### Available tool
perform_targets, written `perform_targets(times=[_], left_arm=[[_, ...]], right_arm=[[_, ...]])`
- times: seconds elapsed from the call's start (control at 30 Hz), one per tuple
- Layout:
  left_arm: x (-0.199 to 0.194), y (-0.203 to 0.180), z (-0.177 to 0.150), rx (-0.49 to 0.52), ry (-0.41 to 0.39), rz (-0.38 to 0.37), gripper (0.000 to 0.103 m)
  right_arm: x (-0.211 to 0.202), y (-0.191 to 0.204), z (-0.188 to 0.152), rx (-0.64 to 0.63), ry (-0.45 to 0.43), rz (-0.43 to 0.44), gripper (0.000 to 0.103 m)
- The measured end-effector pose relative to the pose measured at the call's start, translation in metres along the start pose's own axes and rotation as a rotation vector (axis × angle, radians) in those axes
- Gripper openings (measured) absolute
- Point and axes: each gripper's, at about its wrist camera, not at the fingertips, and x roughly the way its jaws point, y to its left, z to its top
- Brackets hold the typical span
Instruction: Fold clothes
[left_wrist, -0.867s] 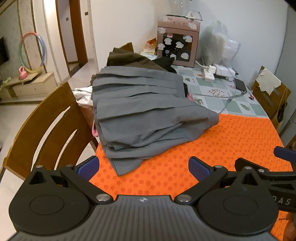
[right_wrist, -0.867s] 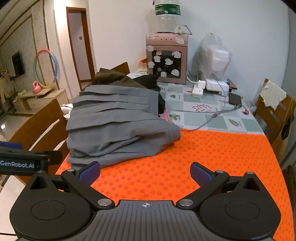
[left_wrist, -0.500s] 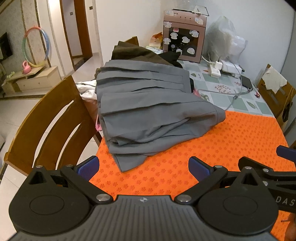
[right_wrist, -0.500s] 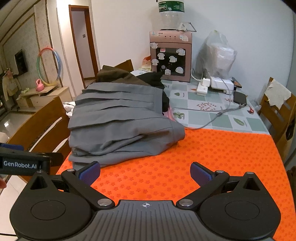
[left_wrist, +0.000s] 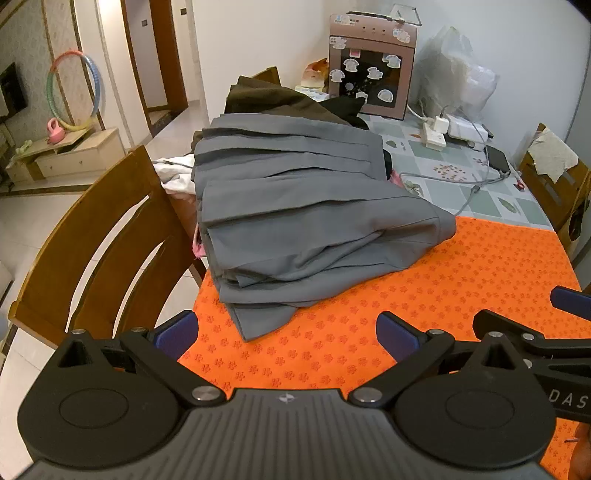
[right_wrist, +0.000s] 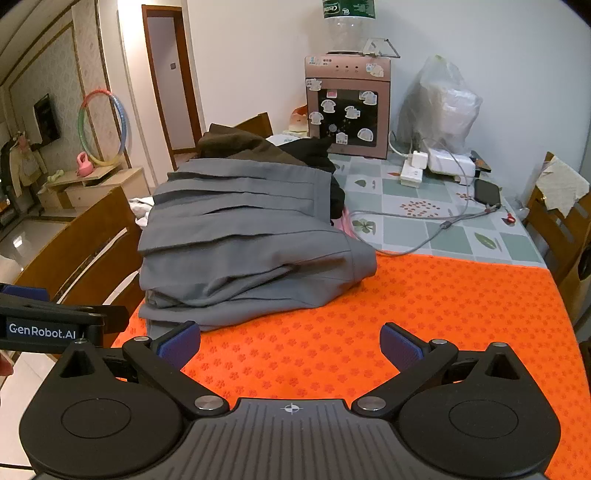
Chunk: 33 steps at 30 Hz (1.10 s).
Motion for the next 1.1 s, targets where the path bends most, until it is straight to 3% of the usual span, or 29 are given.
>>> perform_targets(times=[1.1], left_arm=[[0.0035,-0.0062,0.0022,0.029,0.004,-0.002,0.103]], right_arm=[[0.0054,-0.0017,0.001,-0.001,0.018,-0.001,0.103]])
